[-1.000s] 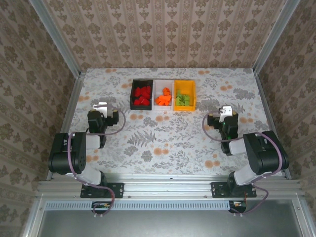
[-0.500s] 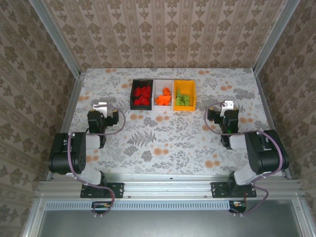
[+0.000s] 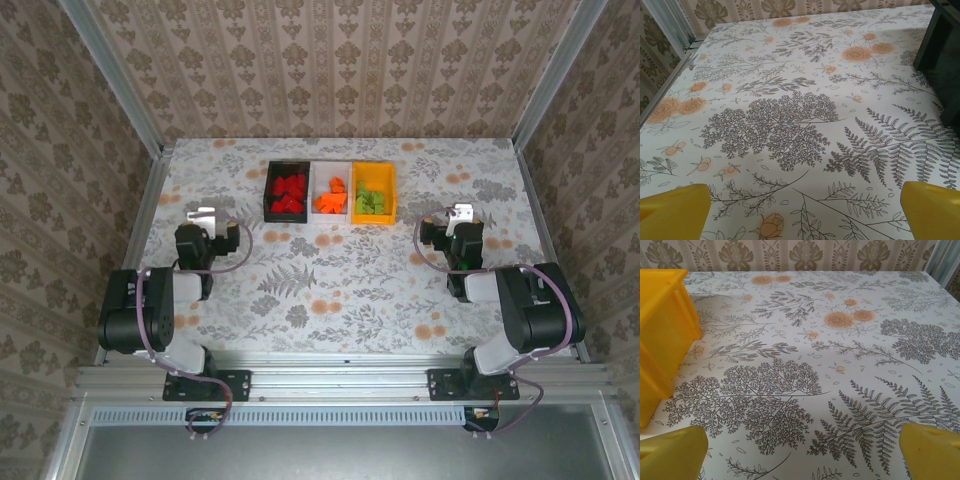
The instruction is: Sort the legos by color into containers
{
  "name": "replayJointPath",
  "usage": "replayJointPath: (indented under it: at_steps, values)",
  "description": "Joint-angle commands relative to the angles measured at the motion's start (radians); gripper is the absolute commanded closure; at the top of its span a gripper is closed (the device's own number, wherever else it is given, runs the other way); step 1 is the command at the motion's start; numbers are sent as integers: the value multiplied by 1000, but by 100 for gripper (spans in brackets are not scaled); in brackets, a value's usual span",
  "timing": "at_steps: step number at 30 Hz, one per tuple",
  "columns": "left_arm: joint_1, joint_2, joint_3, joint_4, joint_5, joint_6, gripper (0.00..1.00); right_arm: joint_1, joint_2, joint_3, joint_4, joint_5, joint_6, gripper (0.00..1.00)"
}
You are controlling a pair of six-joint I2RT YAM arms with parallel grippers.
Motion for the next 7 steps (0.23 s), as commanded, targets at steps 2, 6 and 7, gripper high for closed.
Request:
replayJointPath:
  at_steps: [2,6,7]
  values:
    - [11,-5,8,-11,28,-1,0,2,-11,6,-3,-13,10,0]
    - [10,-7,2,-5,23,0,0,2,-10,5,-3,-13,10,0]
    - [10,-8,2,-5,23,0,0,2,-11,5,-2,-12,10,0]
